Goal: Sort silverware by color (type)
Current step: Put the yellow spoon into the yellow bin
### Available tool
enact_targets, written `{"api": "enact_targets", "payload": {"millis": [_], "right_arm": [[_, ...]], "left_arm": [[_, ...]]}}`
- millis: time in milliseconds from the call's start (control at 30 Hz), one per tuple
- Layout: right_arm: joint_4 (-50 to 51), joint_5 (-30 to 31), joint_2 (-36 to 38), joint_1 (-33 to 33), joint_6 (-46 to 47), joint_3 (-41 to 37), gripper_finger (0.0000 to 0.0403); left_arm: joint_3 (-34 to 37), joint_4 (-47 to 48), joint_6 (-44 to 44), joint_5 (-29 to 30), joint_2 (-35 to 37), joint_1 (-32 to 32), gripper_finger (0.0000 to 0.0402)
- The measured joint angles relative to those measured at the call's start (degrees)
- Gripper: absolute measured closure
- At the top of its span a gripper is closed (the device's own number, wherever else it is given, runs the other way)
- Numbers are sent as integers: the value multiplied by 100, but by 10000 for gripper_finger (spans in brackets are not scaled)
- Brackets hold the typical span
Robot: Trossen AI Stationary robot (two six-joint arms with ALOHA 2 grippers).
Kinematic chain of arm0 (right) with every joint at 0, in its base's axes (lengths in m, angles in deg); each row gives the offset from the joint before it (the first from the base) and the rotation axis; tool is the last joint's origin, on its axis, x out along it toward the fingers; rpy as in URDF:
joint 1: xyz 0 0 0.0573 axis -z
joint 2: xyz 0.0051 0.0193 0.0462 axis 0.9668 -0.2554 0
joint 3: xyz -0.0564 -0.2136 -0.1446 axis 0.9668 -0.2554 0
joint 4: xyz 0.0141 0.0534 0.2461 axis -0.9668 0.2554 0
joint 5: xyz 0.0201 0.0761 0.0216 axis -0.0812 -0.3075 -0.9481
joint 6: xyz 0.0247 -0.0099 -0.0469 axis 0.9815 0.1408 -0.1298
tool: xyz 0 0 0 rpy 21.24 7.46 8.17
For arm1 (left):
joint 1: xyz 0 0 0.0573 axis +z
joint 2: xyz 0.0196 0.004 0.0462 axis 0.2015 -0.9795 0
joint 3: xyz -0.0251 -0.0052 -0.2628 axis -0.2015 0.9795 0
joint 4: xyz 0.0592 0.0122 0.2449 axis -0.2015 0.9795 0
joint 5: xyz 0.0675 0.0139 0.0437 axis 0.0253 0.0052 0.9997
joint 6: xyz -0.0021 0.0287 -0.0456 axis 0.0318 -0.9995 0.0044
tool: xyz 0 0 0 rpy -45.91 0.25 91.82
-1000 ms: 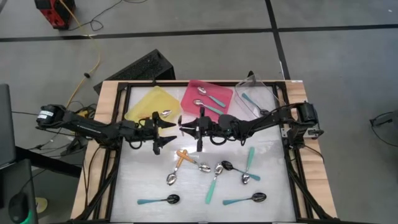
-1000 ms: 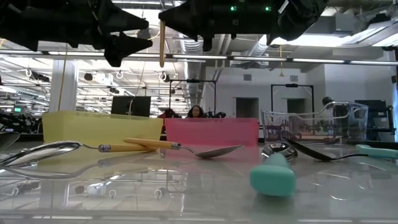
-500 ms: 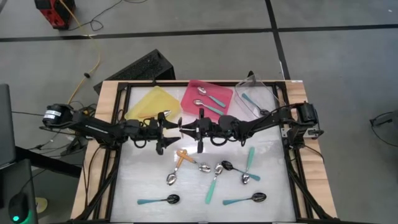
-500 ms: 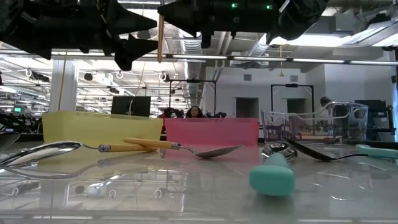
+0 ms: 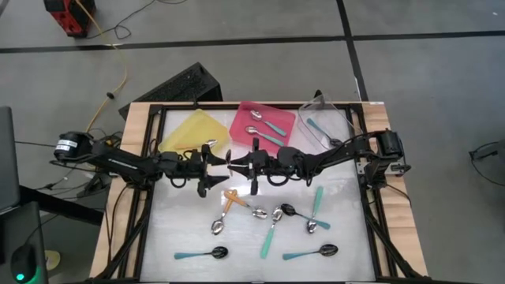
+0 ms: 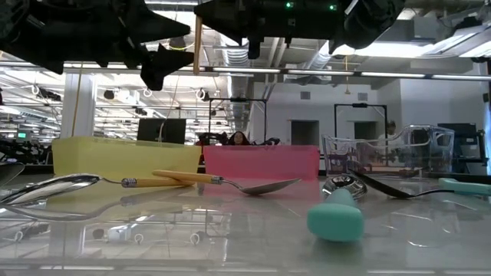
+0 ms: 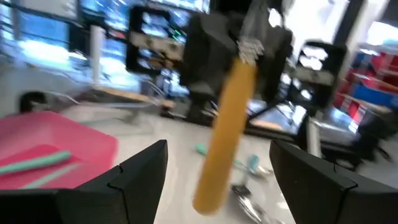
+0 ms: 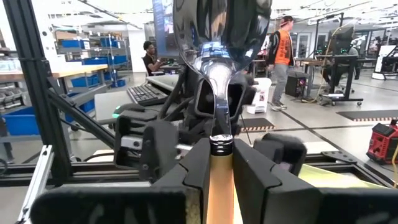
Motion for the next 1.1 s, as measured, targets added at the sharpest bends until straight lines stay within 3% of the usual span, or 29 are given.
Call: {"api": "enact_targets", "payload": {"millis": [133, 733, 1100], "right_arm": [[-7, 9, 0, 0, 13, 0, 326], [641, 12, 2, 311, -86, 569, 326], [700, -168, 2, 561, -106, 842, 326]], "left_arm": [[0, 754, -17, -453, 403, -7, 134], [2, 3854, 55, -131, 3191, -2, 134], [2, 4886, 55, -63, 4129, -4, 134]]}}
